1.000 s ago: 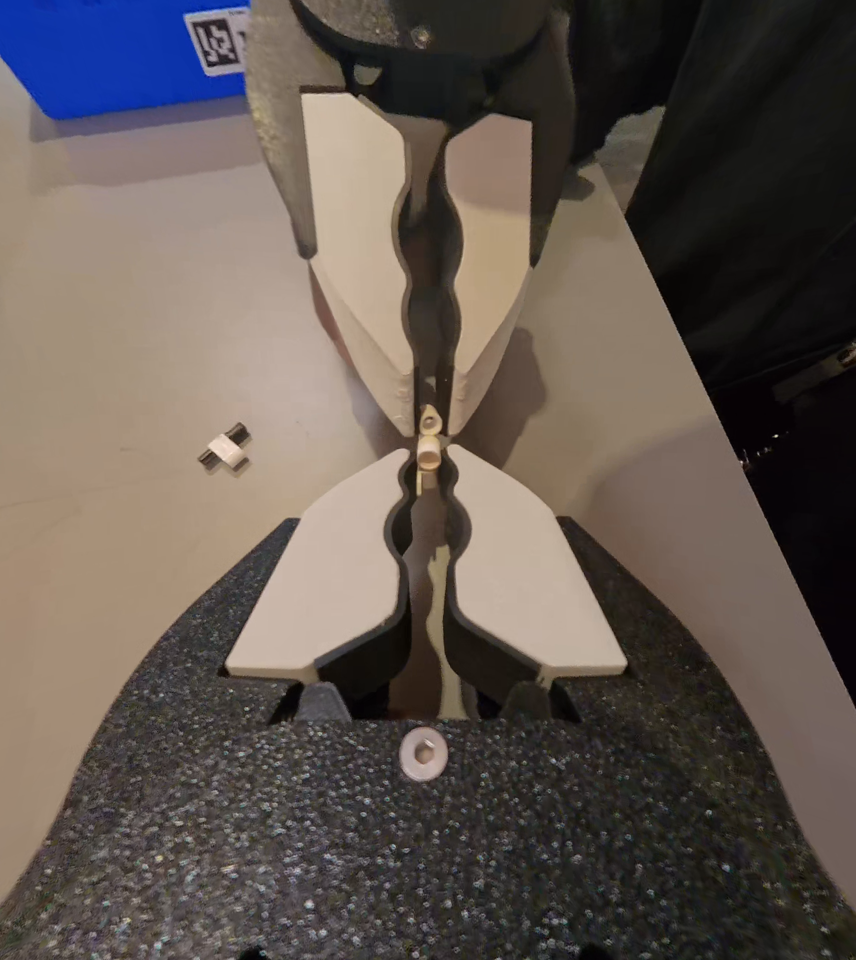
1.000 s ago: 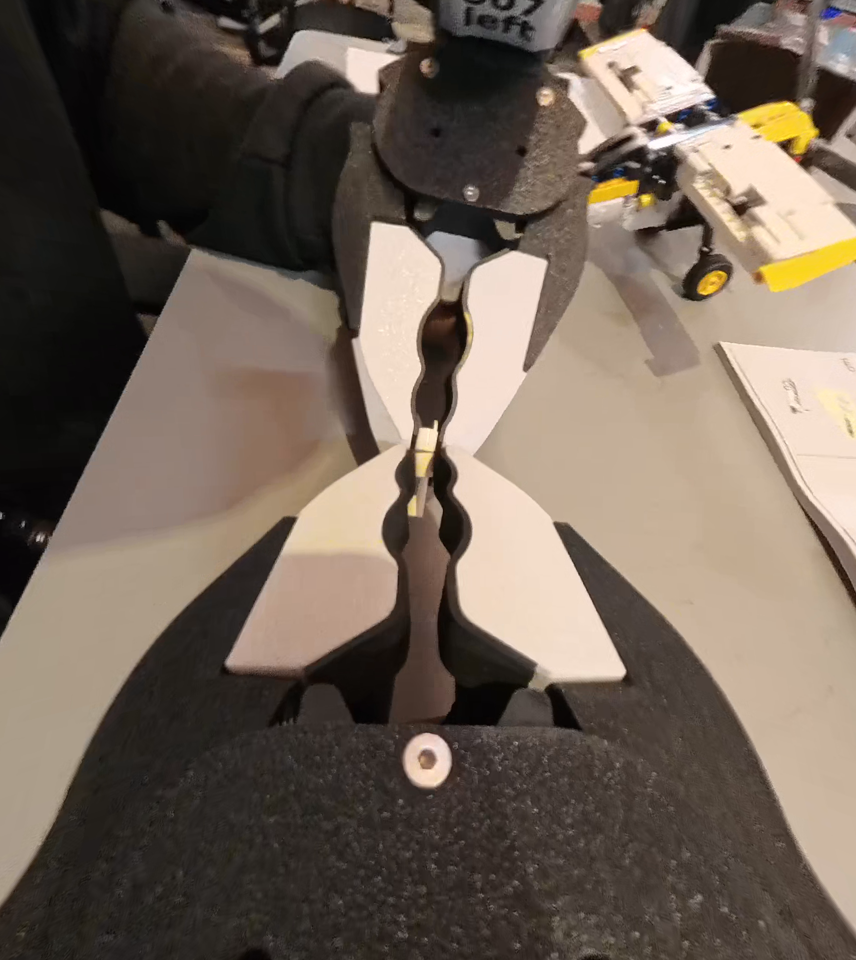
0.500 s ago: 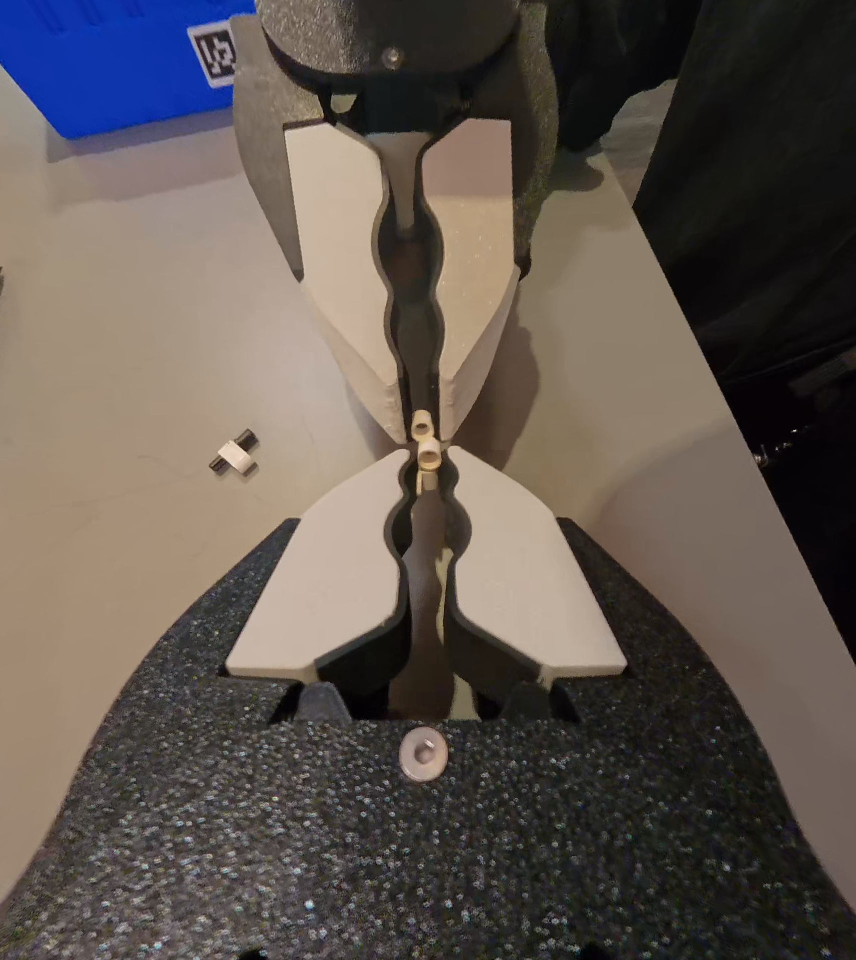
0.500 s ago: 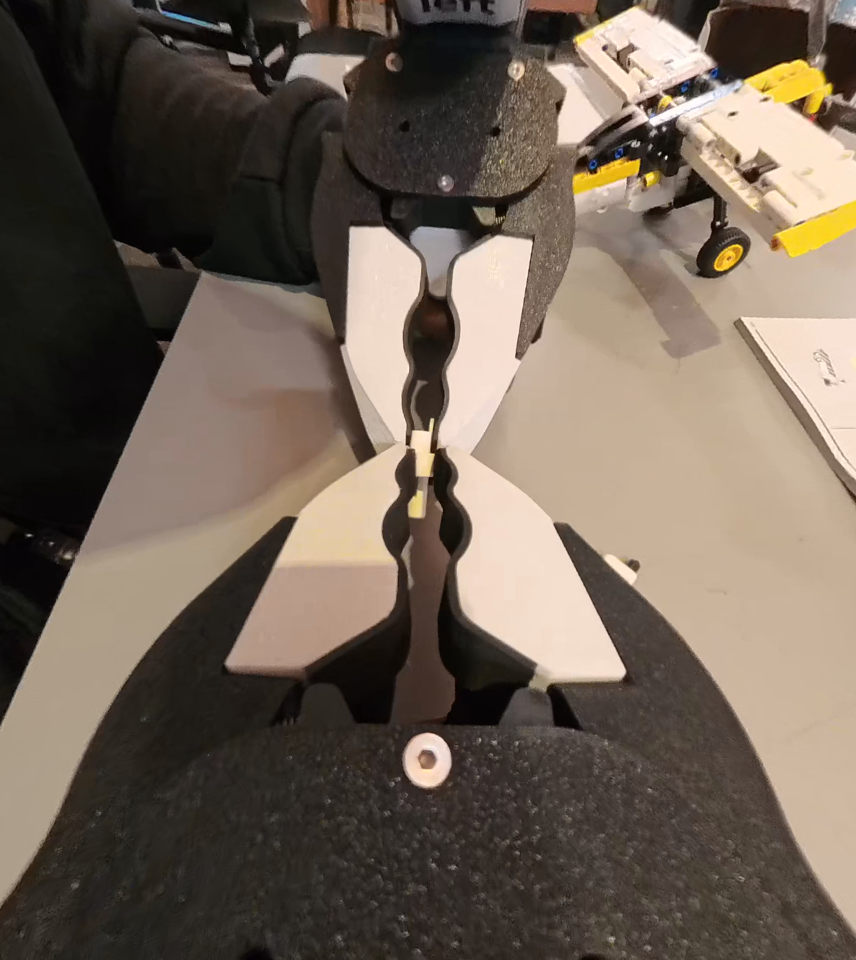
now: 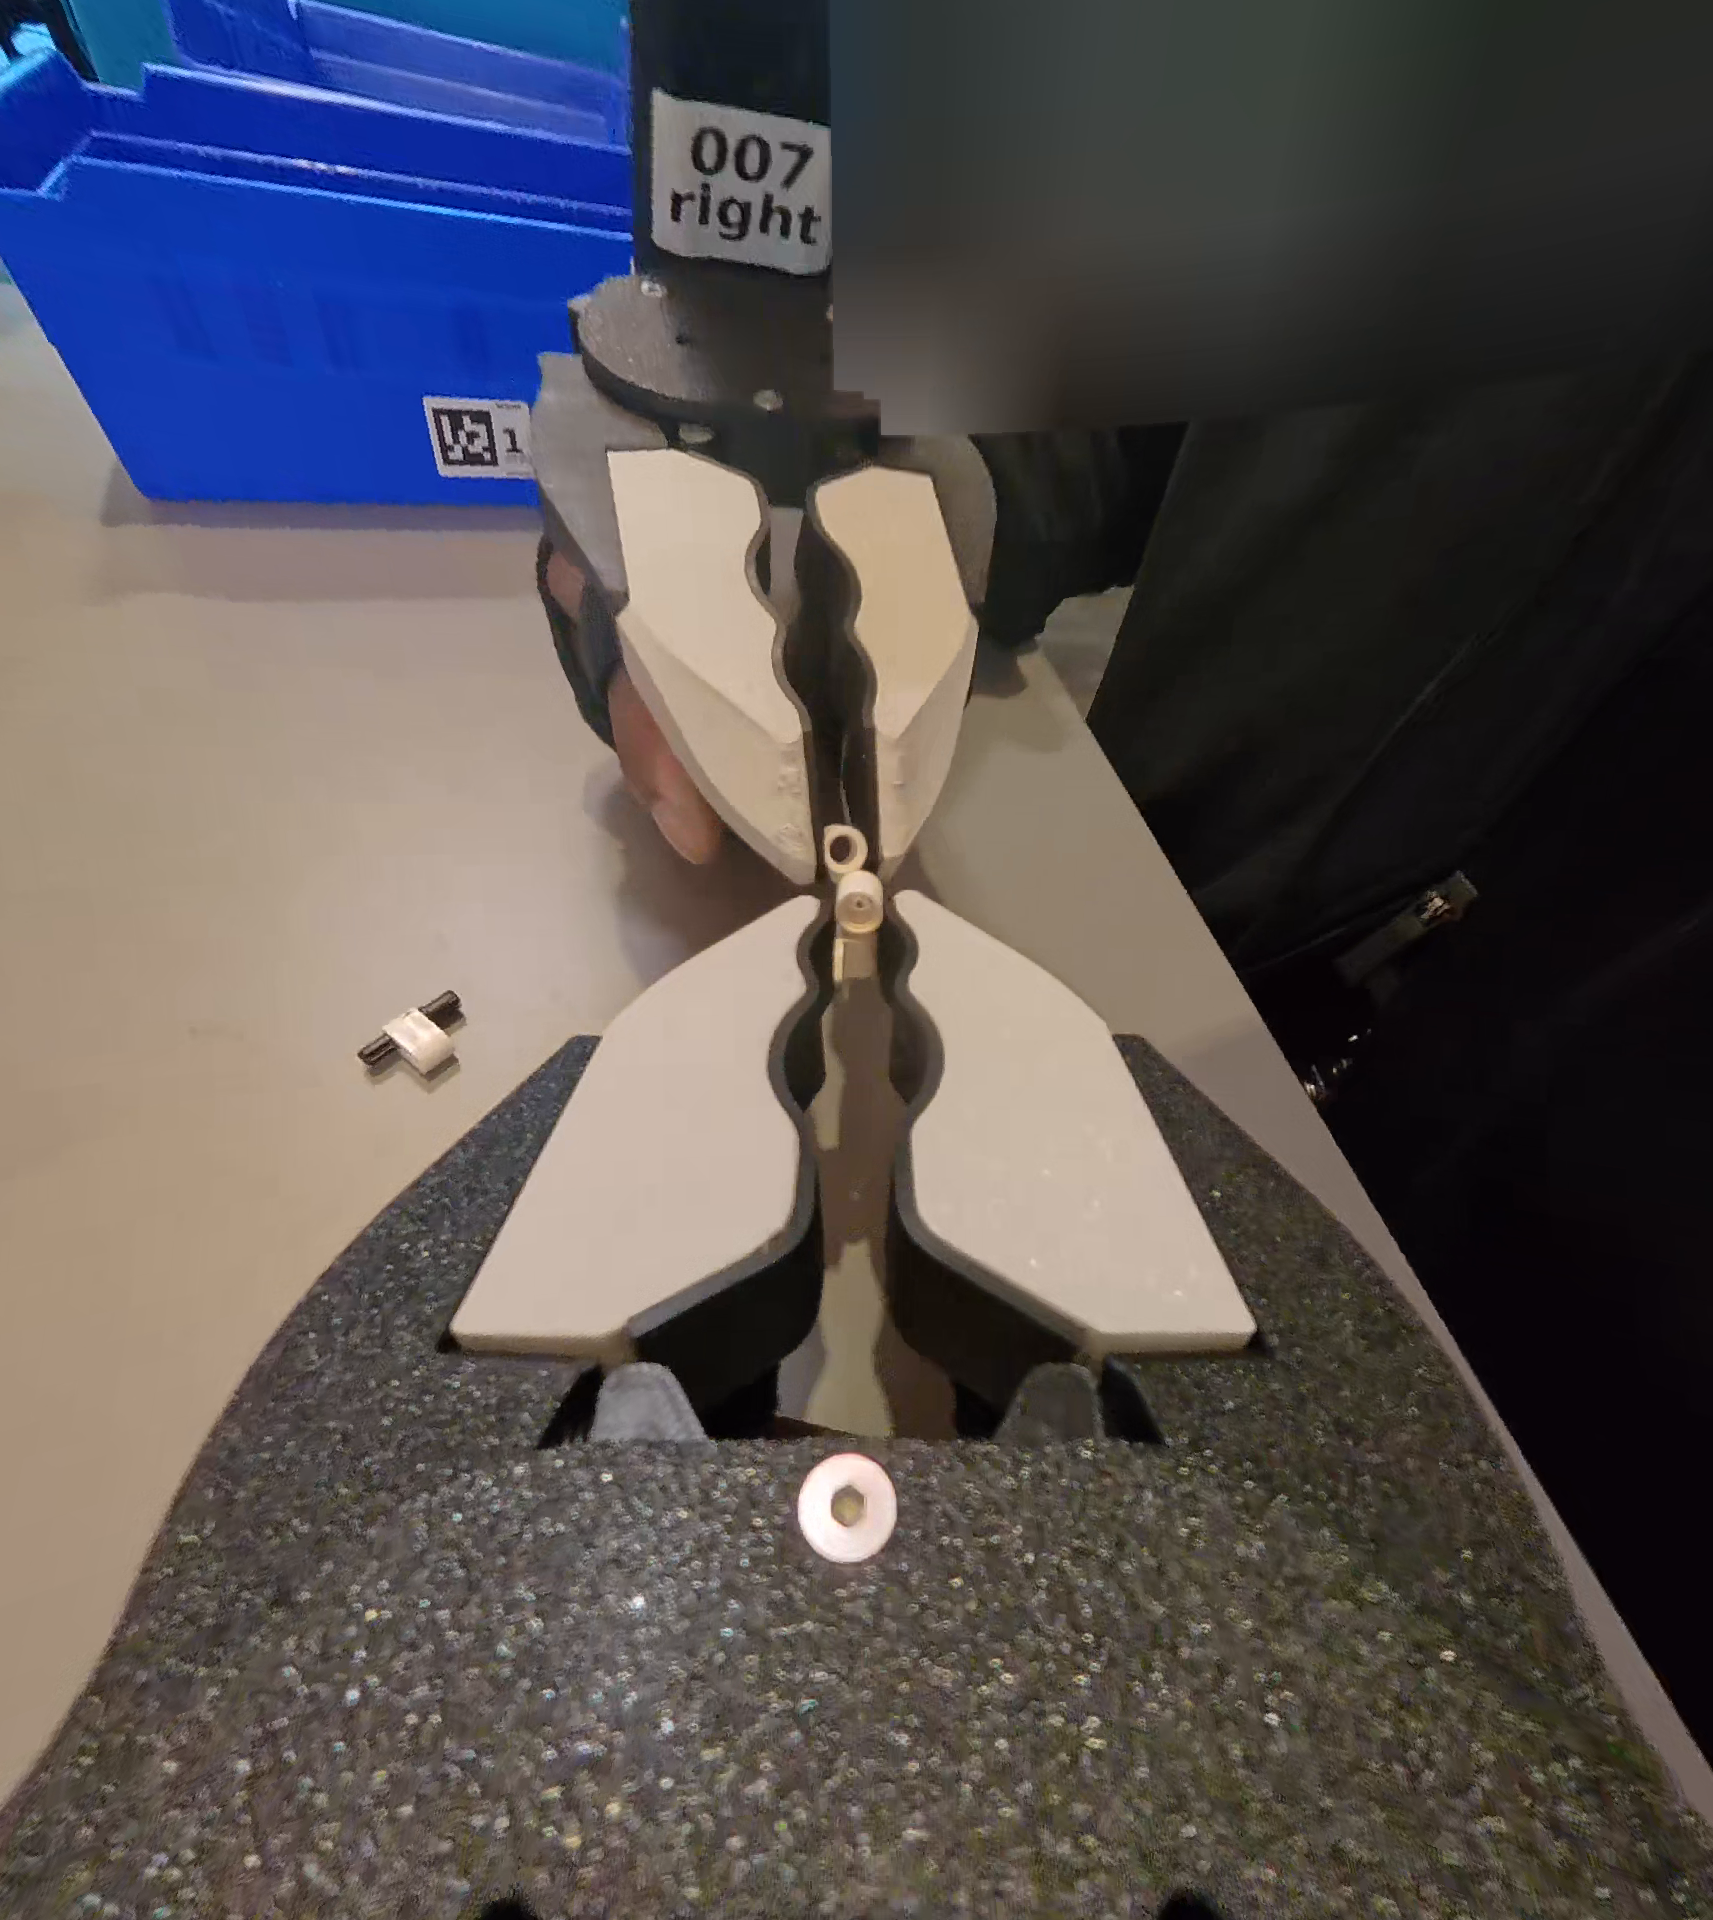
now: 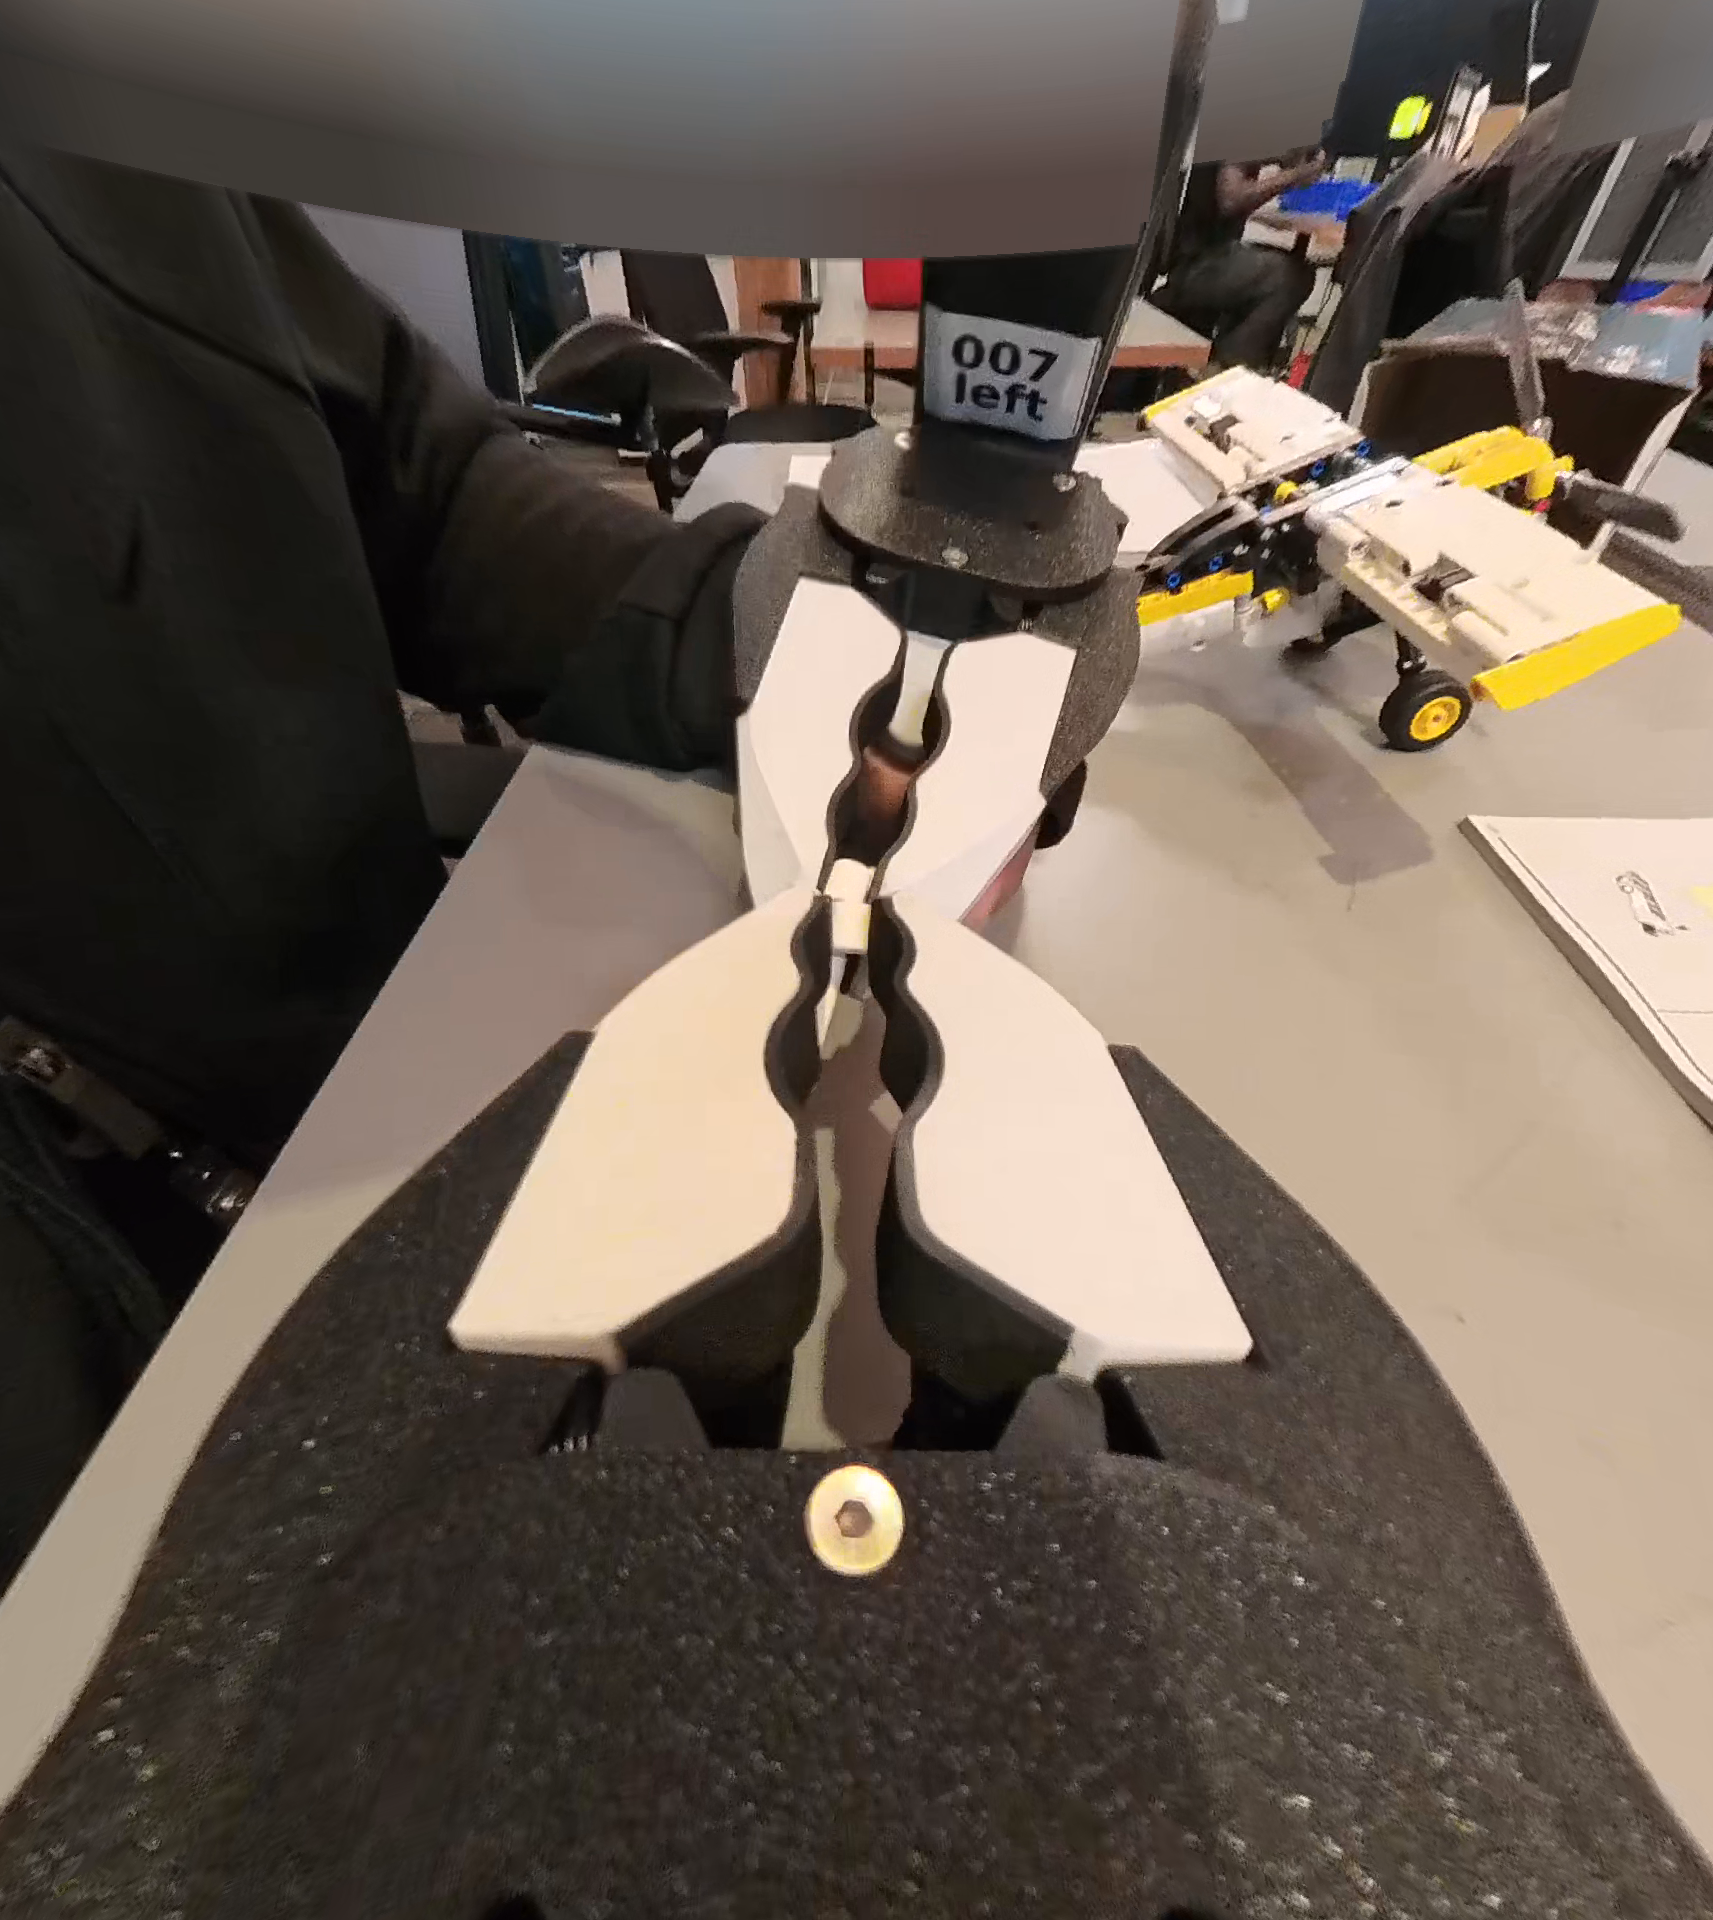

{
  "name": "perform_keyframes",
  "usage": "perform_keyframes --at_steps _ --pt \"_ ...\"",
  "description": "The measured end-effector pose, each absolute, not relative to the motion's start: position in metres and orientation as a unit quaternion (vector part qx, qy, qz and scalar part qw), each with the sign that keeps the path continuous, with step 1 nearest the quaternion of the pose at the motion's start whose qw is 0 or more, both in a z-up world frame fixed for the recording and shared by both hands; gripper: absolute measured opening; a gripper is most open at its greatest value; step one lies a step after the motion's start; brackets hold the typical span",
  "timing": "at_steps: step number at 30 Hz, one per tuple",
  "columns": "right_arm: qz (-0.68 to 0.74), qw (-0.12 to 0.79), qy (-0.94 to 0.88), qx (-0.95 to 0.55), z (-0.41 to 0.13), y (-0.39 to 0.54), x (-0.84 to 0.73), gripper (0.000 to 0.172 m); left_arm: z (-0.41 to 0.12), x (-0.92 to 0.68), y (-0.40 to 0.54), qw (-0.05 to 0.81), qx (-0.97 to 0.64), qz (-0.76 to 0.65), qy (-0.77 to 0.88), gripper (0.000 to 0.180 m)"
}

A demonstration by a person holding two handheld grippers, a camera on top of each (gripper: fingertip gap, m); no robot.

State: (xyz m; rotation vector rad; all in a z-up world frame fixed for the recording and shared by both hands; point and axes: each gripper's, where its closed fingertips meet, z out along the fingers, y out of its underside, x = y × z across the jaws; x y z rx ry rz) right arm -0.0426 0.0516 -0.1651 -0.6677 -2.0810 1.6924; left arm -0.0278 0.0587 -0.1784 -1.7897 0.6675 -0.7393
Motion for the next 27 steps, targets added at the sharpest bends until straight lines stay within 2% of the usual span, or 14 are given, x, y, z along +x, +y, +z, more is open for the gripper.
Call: perform_keyframes --at_steps 9,16,27 --pt "0.605 0.204 -0.734 -0.231 -0.159 0.054 -0.043 0.007 -0.172 -0.029 0.06 0.532 -0.738 -0.322 0.262 0.007" --pt "0.521 0.313 -0.776 -0.168 -0.162 0.055 -0.042 0.007 -0.175 -0.029 0.061 0.527 -0.744 -0.316 0.261 0.007" --pt "0.438 0.25 -0.824 -0.258 -0.176 0.058 -0.049 0.007 -0.191 -0.037 0.067 0.508 -0.778 -0.253 0.271 0.007"
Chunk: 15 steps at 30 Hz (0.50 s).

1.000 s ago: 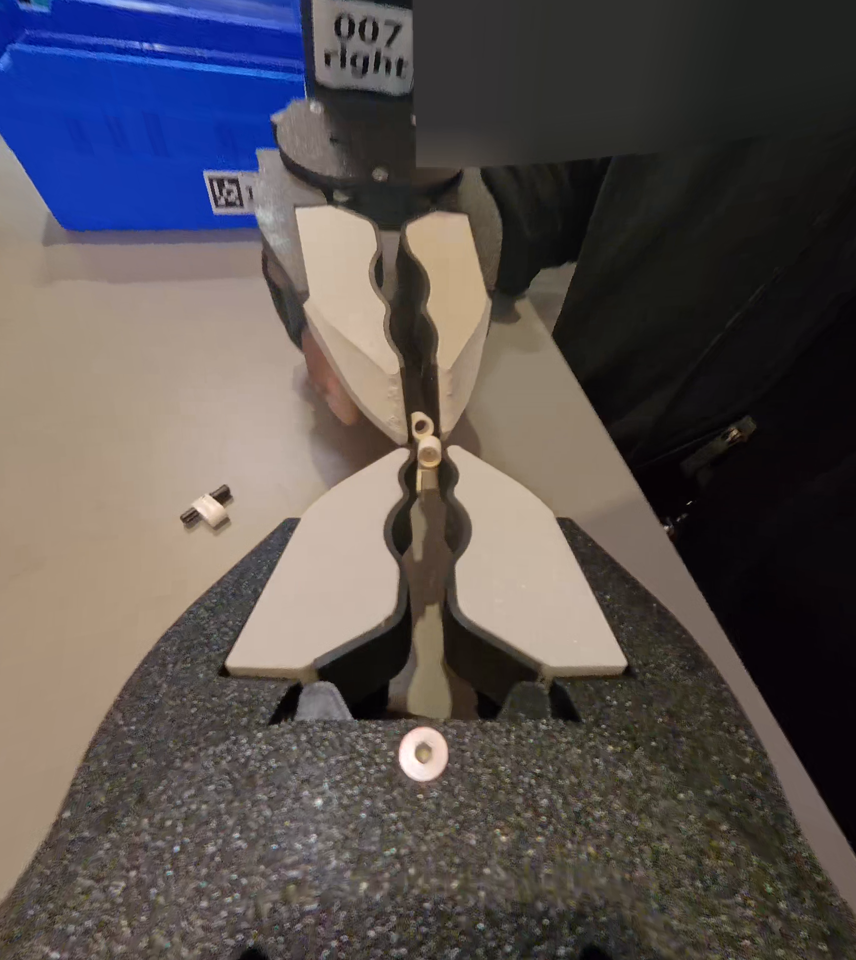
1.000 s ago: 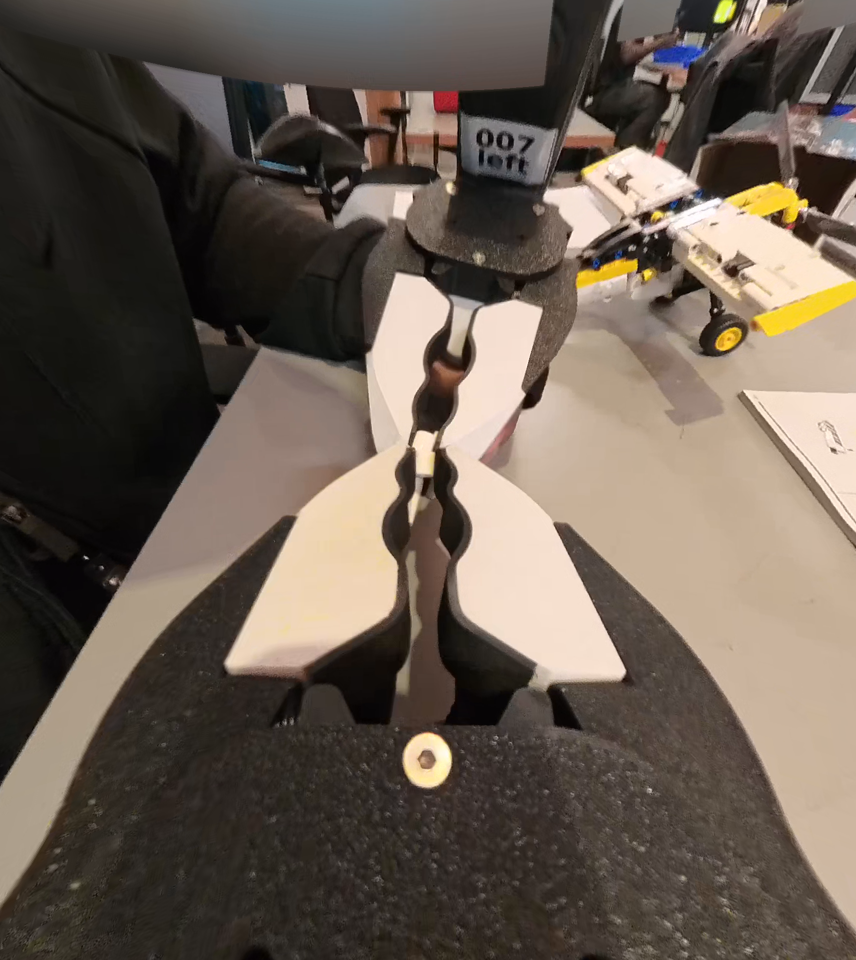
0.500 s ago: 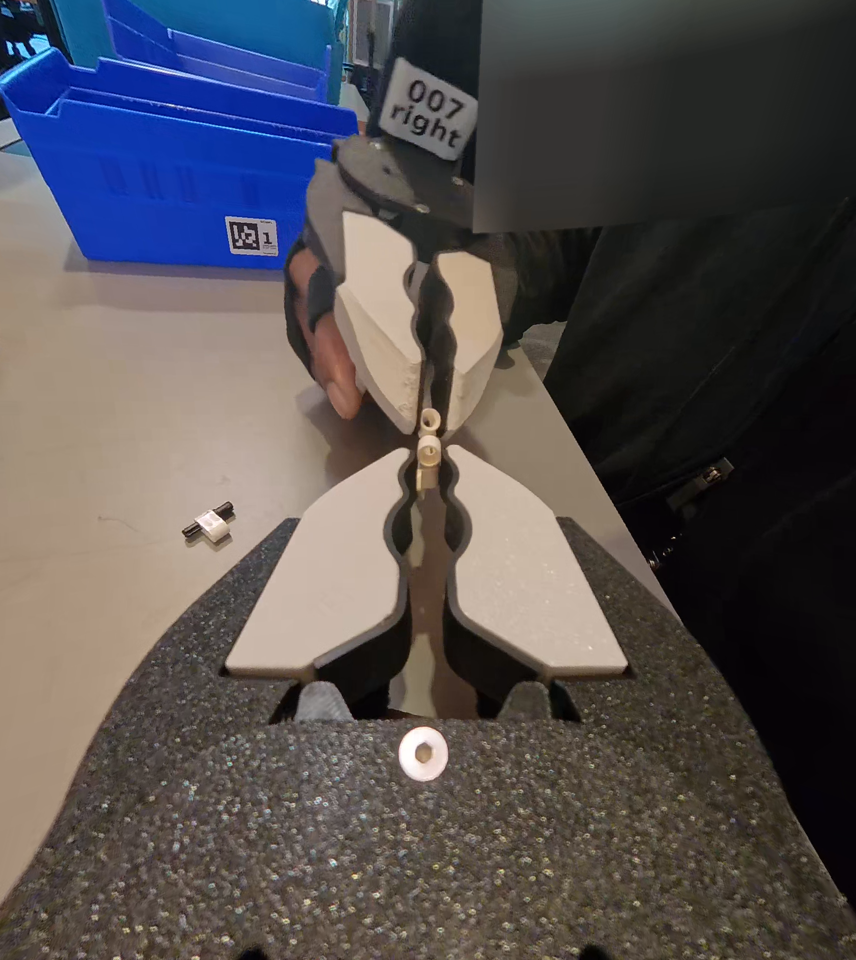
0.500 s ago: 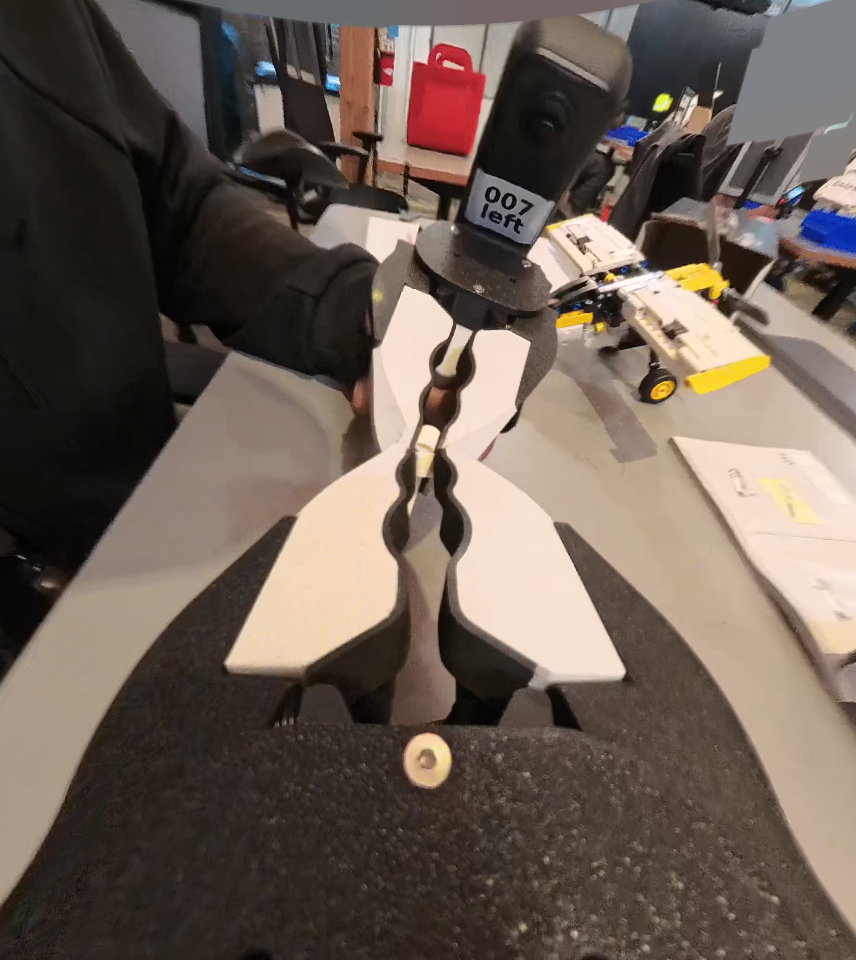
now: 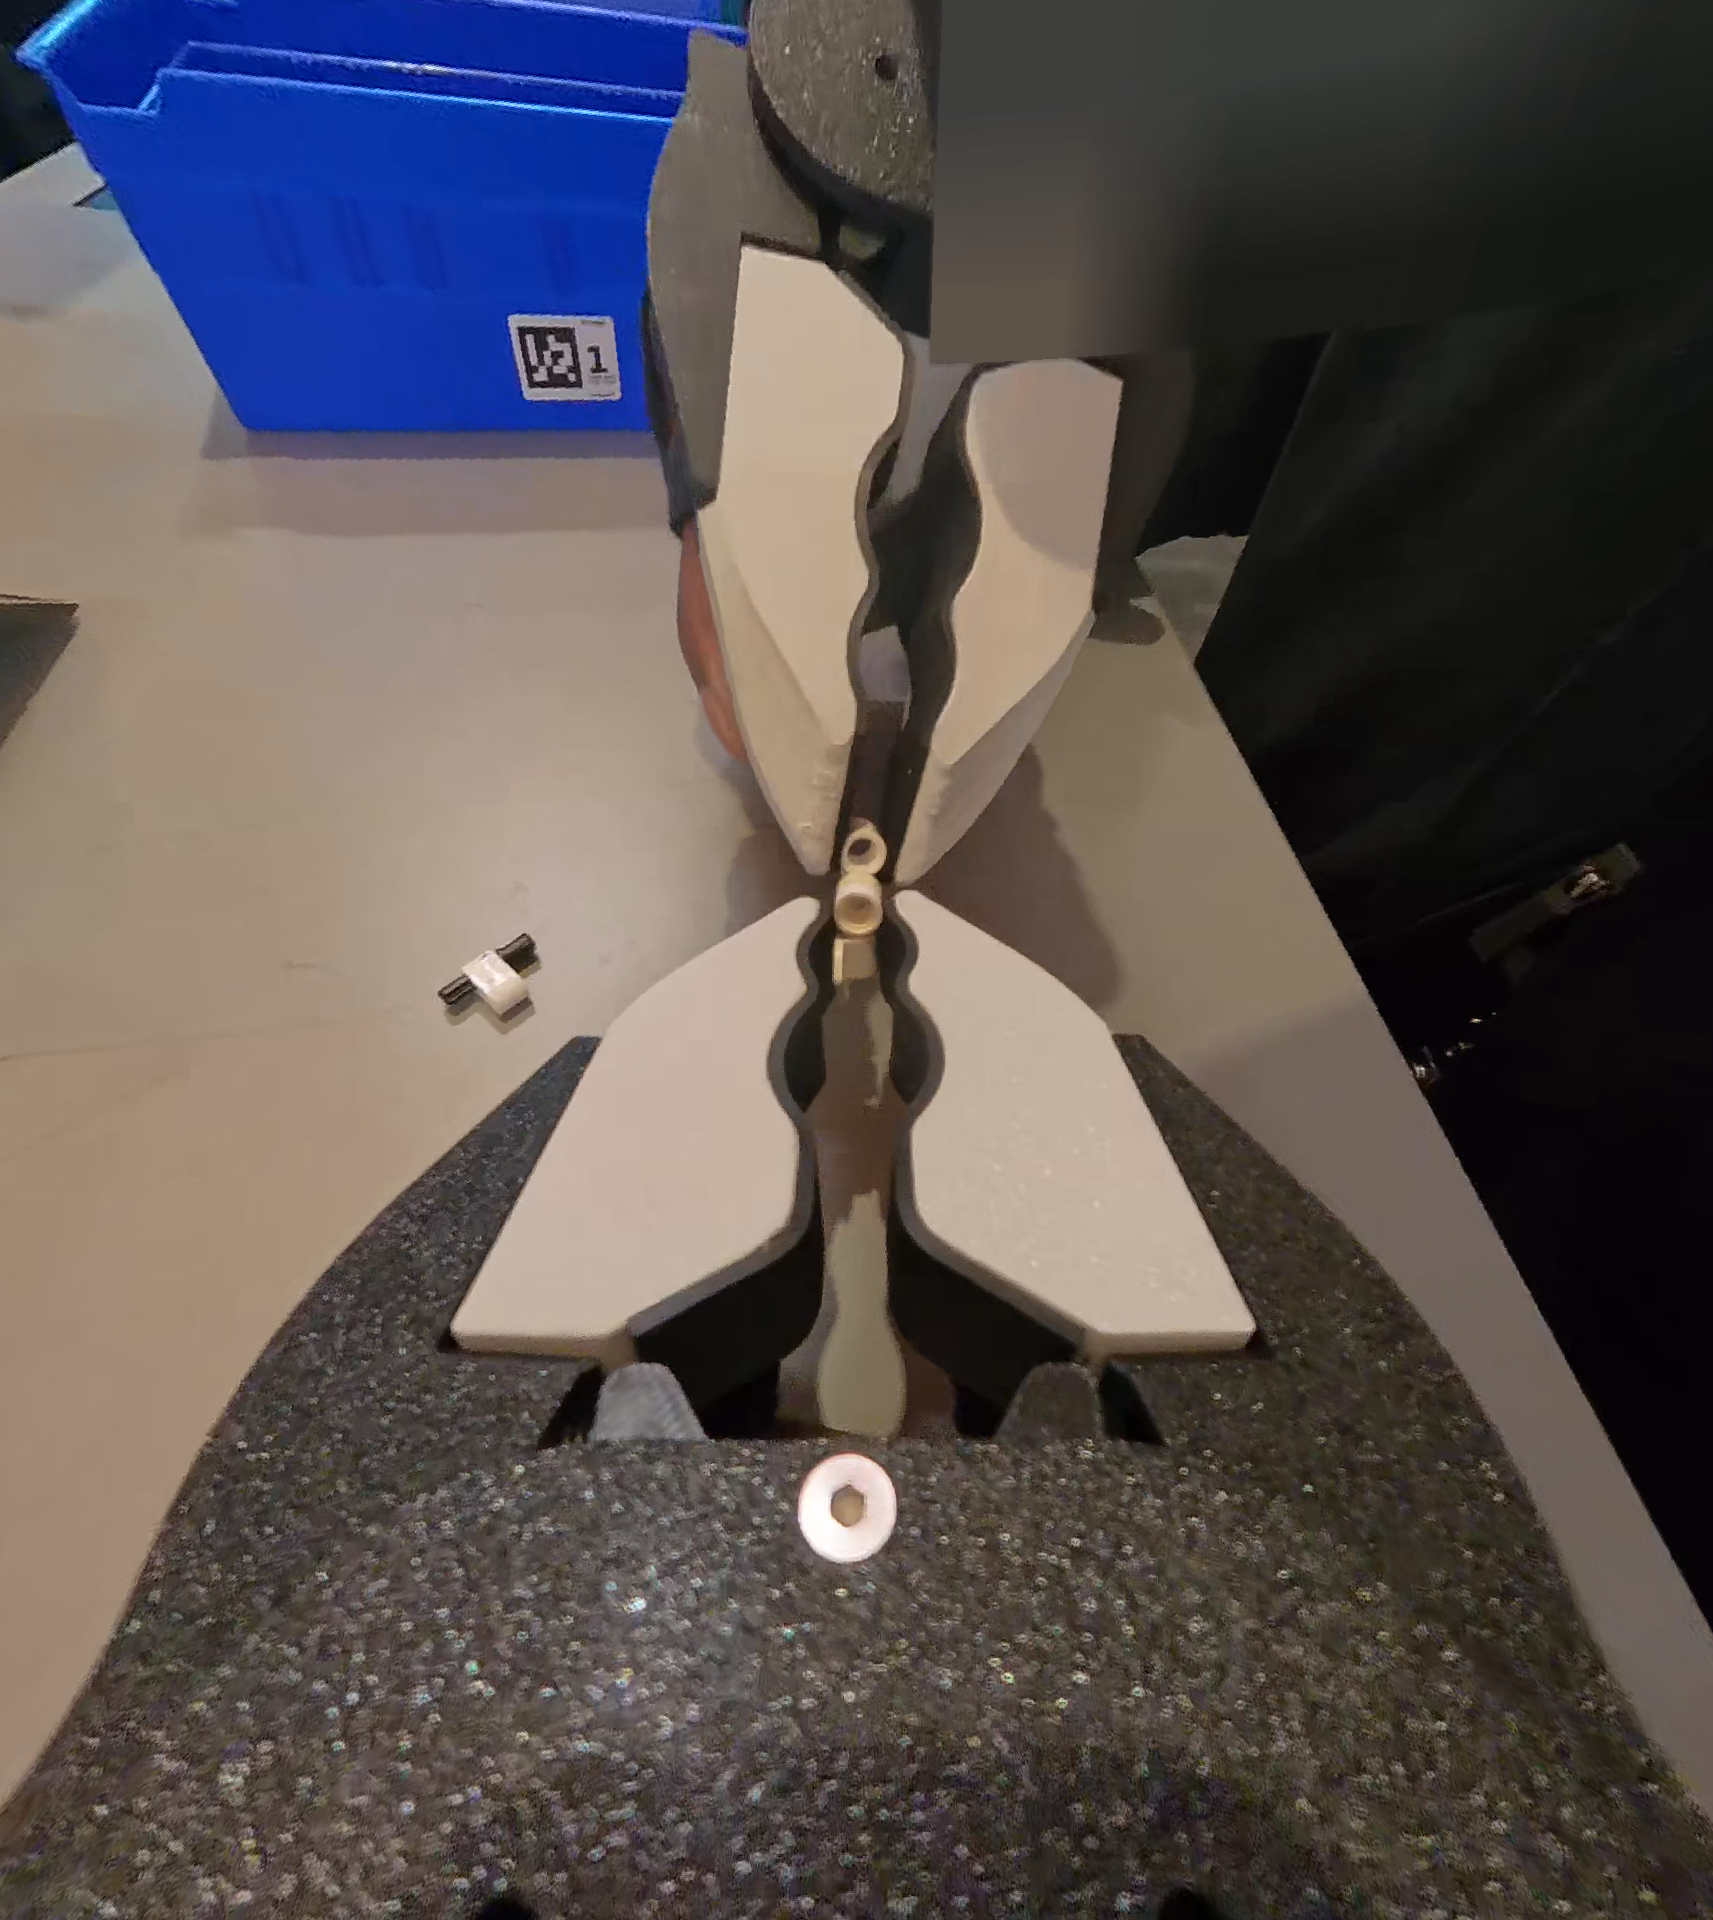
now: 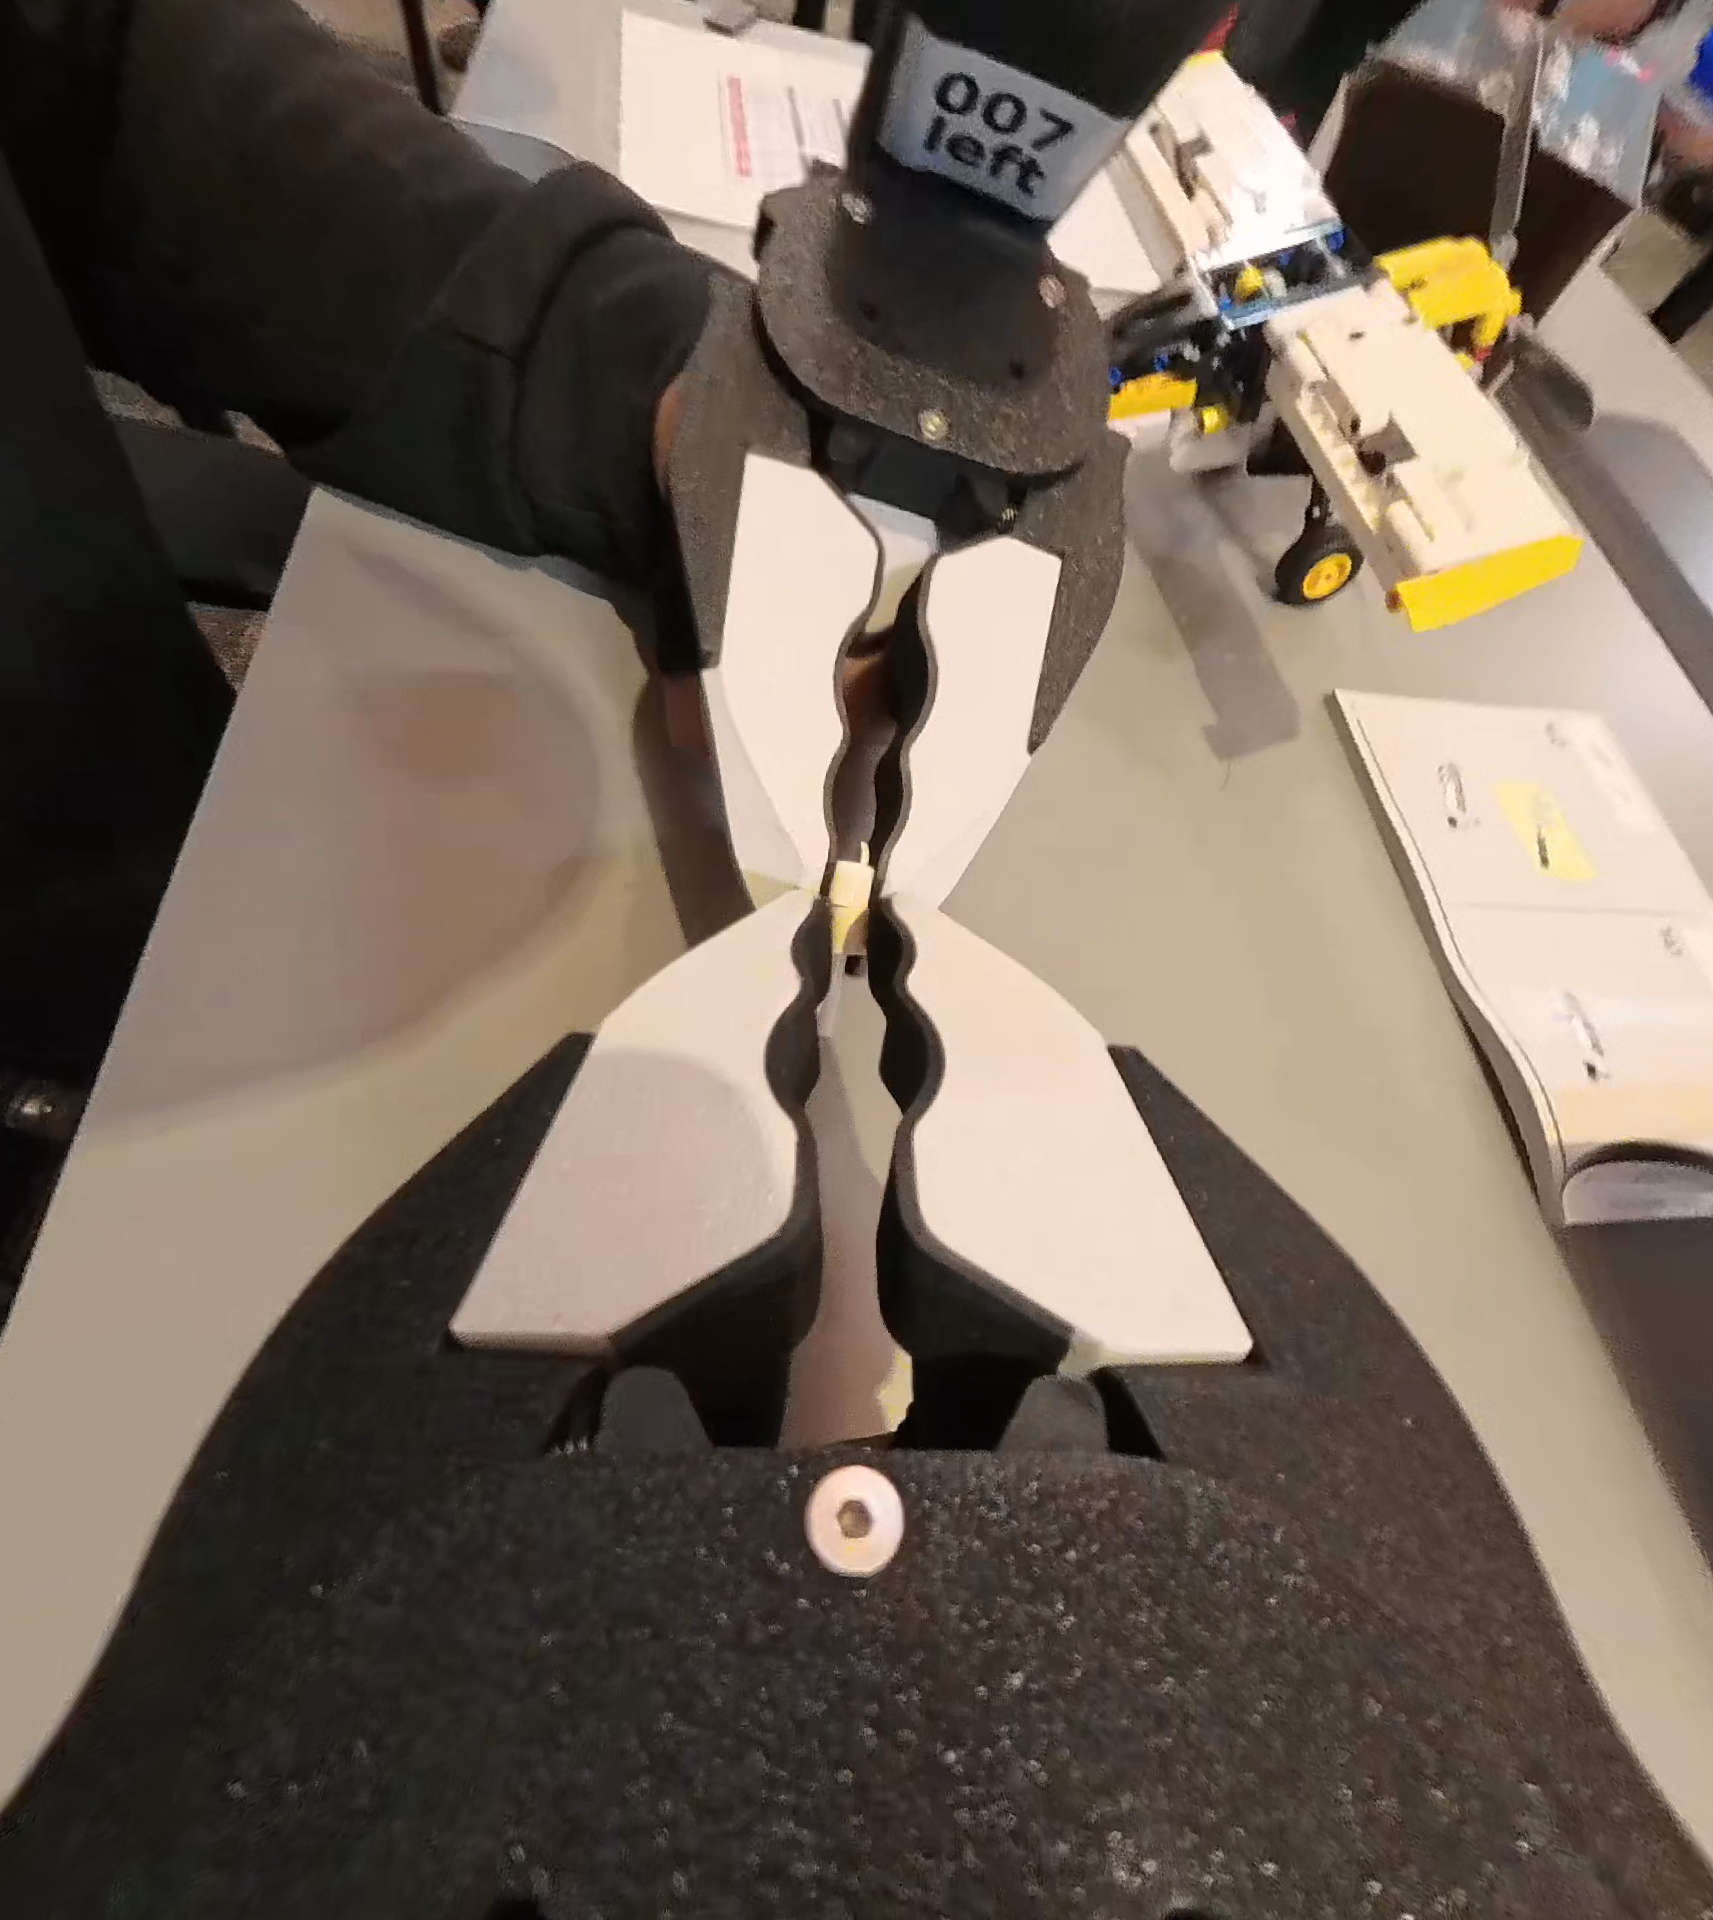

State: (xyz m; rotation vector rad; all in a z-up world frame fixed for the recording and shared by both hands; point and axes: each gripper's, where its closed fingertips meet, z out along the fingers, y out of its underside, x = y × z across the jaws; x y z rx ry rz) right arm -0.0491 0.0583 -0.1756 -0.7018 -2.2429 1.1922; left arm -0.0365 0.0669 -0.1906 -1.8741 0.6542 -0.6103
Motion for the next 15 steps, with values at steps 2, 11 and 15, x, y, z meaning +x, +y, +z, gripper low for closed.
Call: perform_keyframes --at_steps 2,11,15 --pt "0.434 0.246 -0.819 -0.285 -0.176 0.06 -0.051 0.007 -0.191 -0.039 0.068 0.509 -0.781 -0.245 0.268 0.007" --pt "0.468 0.237 -0.801 -0.288 -0.18 0.056 -0.051 0.007 -0.195 -0.039 0.065 0.501 -0.779 -0.24 0.29 0.007" --pt "0.469 0.235 -0.817 -0.242 -0.183 0.053 -0.047 0.007 -0.197 -0.037 0.063 0.496 -0.781 -0.237 0.297 0.007"
